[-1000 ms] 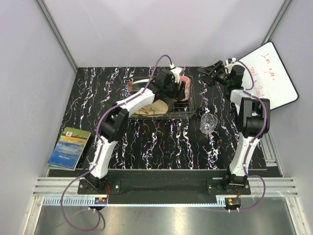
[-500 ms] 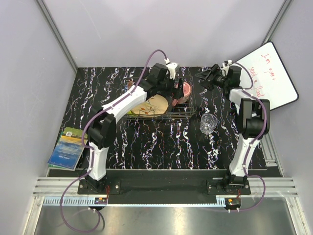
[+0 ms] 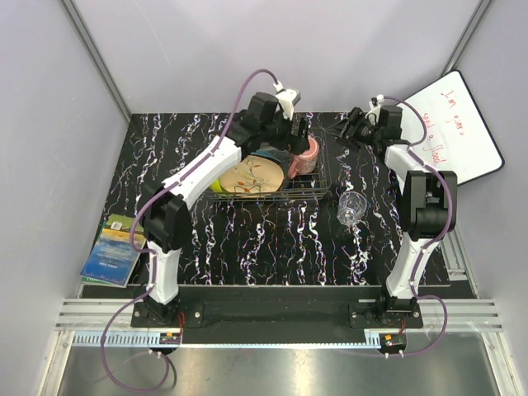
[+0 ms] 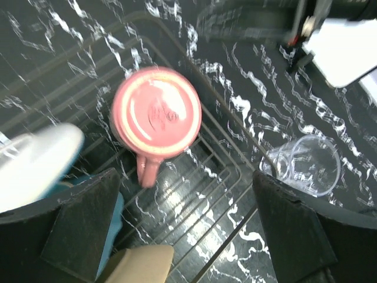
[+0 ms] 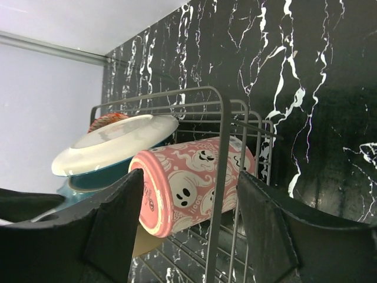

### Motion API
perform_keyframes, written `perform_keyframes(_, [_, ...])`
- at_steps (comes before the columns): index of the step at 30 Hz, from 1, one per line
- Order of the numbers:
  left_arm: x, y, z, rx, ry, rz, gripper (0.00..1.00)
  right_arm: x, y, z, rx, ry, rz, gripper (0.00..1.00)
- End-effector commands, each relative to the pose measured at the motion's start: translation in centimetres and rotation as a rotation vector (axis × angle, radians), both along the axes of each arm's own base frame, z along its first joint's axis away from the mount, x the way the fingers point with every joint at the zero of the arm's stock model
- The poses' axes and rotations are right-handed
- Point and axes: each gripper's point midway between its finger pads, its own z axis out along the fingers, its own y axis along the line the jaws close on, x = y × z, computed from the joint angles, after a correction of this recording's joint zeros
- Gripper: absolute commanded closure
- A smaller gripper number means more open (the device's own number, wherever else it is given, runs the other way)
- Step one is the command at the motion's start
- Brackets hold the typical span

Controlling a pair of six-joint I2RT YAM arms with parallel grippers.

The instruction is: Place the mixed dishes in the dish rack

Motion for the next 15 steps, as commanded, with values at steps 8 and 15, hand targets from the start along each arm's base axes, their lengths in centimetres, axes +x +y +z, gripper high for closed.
perform_keyframes(8, [1.3,9.4,11.0,-0.085,-0.128,0.046,0.01,-1.9,4.7,7.2,-0.148,-0.219,0.116,0.4])
perform_keyframes(15, [1.4,15.7,10.8,-0.08,-0.094,0.103,0.01,-2.8,6.4,7.3,-0.258,-0.24,0.155,0.54])
